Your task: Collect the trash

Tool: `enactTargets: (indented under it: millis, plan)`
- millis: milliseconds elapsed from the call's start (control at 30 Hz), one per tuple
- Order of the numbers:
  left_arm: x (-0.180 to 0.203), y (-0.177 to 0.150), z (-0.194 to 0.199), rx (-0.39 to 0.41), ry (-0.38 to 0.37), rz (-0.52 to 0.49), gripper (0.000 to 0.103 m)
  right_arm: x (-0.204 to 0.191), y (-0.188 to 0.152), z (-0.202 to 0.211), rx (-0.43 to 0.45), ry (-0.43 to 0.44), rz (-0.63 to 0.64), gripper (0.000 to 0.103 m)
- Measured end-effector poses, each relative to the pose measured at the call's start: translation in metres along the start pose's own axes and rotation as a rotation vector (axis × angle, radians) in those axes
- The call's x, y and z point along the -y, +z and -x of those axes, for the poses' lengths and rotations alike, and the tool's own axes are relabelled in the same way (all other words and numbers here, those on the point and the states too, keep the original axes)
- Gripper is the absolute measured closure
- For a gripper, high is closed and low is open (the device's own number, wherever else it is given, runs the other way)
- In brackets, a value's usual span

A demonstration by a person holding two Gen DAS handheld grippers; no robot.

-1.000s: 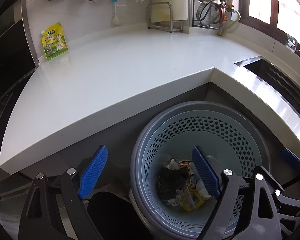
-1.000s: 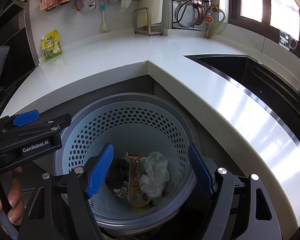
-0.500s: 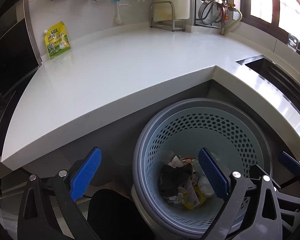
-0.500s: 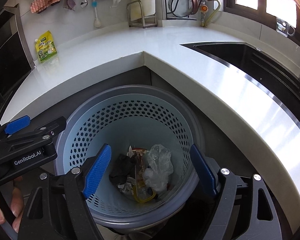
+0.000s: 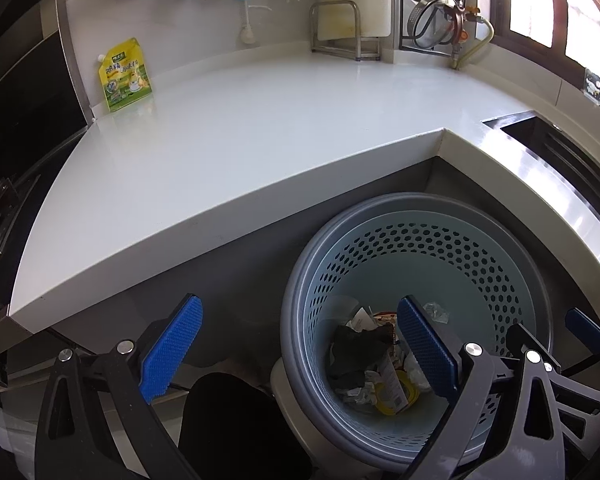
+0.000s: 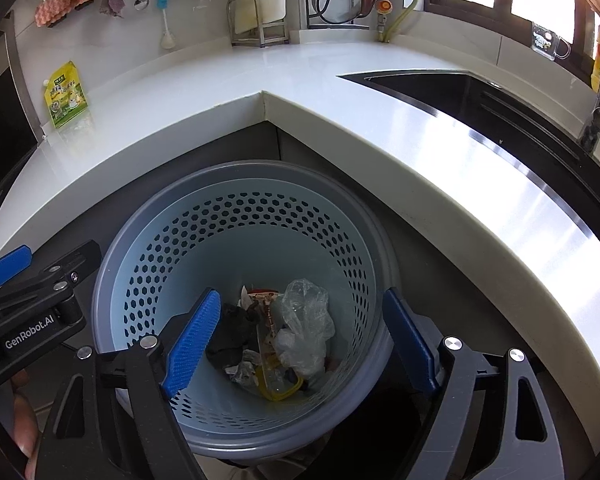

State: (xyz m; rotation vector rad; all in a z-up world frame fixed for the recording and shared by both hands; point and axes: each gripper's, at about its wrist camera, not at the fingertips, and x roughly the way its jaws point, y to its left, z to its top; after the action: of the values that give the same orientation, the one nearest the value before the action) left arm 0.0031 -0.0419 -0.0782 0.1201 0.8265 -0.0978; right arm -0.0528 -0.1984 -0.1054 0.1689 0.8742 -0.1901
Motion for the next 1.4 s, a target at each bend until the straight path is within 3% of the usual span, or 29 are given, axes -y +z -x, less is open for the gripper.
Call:
enactTargets:
  millis: [300,1400]
  plan:
    - [-0.0013,-0.0034,0.0,-0.01,0.008,0.012,0.007,0.0048,-0.0006,-0.0013,0.0,-0.004,-0.047,0.024]
    - [0.0027,-0.0046,-0.0009,-0.014,0.043,0.003,0.006,0.0027,-0.0013,-0.0052,-0.023,-0.012,-0.026,0.024]
